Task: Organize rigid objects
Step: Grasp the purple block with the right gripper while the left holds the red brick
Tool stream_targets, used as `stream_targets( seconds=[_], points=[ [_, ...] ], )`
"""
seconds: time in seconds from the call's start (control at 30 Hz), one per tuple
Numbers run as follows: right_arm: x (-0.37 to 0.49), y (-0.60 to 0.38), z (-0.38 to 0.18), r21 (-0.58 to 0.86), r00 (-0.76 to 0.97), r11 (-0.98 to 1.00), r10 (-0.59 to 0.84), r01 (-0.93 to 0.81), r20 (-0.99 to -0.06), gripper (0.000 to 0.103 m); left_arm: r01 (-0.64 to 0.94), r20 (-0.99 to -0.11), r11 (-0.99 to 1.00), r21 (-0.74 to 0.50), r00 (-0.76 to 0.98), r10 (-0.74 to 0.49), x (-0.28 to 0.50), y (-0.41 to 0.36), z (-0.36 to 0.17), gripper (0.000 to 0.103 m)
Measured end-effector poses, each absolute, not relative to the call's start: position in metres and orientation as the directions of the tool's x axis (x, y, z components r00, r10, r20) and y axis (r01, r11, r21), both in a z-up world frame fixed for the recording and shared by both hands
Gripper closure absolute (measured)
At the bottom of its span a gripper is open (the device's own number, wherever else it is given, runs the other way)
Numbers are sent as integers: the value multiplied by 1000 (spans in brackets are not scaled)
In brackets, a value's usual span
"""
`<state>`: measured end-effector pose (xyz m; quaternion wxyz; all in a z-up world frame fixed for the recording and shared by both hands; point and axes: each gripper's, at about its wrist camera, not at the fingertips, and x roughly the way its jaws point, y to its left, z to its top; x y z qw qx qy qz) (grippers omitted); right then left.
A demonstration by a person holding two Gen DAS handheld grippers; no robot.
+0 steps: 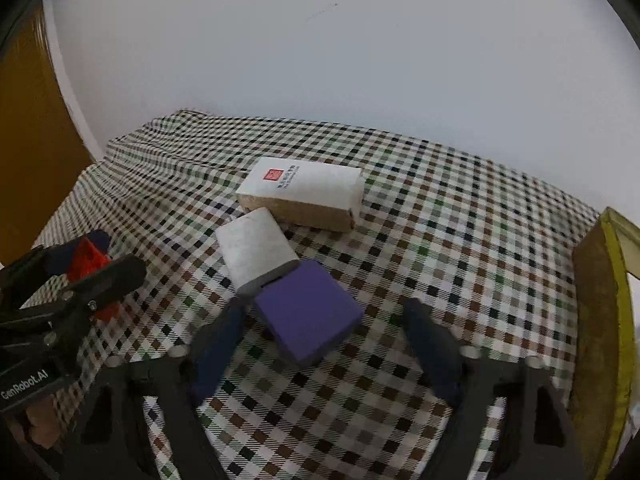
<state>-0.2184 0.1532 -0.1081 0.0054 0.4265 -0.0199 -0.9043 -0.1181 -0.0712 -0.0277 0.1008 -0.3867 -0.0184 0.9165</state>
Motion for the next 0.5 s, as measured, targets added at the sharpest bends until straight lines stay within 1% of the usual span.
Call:
stream_targets(
  seconds=[0.03, 0.17, 0.23, 0.37, 0.5],
  points=[
    [-218, 152, -107, 5, -636, -1000, 7, -17, -771, 48, -170, -707, -979, -111, -679, 198, -120, -72, -29, 39],
    [-212, 156, -105, 33, -640, -999, -6, -31, -768, 49, -158, -713, -982, -105, -677, 185, -121, -72, -32, 39],
    [-204, 164, -103, 86, -652, -995, -33, -49, -757, 49, -150, -712, -982, -111, -678, 184, -122, -74, -32, 39],
    [-182, 180, -95, 229, -709, -971, -114, -68, -696, 49, -141, -702, -981, -130, -686, 192, -121, -77, -30, 39],
    [-156, 181, -78, 272, -778, -960, -120, -68, -617, 49, -141, -678, -980, -140, -708, 199, -115, -75, -27, 39]
  ],
)
